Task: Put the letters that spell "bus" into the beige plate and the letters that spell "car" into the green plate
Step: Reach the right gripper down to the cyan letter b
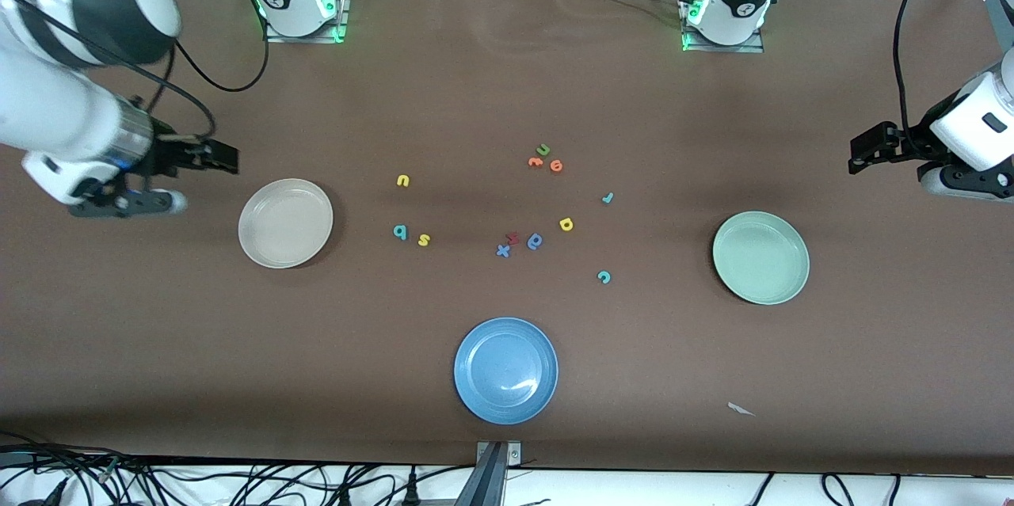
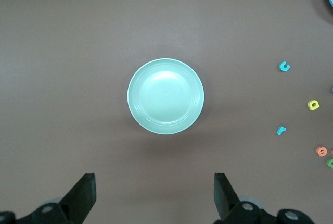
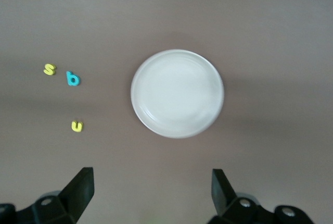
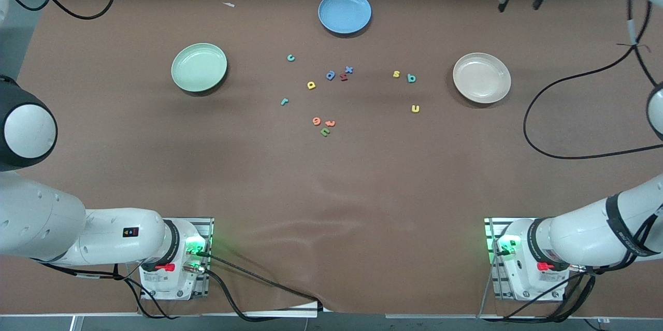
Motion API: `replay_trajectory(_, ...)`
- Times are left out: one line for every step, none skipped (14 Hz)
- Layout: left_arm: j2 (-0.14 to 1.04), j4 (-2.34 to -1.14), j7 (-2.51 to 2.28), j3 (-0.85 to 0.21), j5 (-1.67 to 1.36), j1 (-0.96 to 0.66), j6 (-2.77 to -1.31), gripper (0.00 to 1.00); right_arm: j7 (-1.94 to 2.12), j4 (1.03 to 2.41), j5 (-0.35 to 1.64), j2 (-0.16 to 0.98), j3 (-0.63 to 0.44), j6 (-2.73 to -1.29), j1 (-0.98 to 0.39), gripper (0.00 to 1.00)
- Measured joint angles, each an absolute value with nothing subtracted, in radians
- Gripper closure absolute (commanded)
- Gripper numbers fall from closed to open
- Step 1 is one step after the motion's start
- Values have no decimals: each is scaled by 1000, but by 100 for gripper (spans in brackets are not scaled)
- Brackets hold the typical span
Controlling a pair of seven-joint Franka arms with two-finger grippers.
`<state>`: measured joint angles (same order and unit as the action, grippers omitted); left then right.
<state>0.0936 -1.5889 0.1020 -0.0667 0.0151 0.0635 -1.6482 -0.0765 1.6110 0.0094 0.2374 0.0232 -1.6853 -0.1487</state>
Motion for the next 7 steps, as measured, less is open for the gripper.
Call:
replay_trajectory(94,-1589,102,-67,15,63,-1648,0,-103,1612,9,272,24,-1731,-177,0)
replay_trajectory(94,-1589,102,-68,15,63,-1648,0,-139,1614,9,307,25,-1777,-205,0)
replay_trajectory(94,-1589,102,-68,15,63,-1648,0,-182,1618,9,342,26,-1818,-237,1)
replay_trajectory(94,-1589,102,-68,15,63,-1648,0,-229,1624,9,375,26,-1856,-268,8)
replay_trajectory(94,-1589,102,-69,15,63,-1648,0,-263,1633,9,402,26,-1890,-296,17)
replay_trajectory(94,-1589,102,-70,15,63,-1648,0,-283,1645,9,427,26,-1923,-320,23)
replay_trajectory(96,-1589,102,-71,15,61,-1648,0,-307,1658,9,449,26,-1958,-341,27)
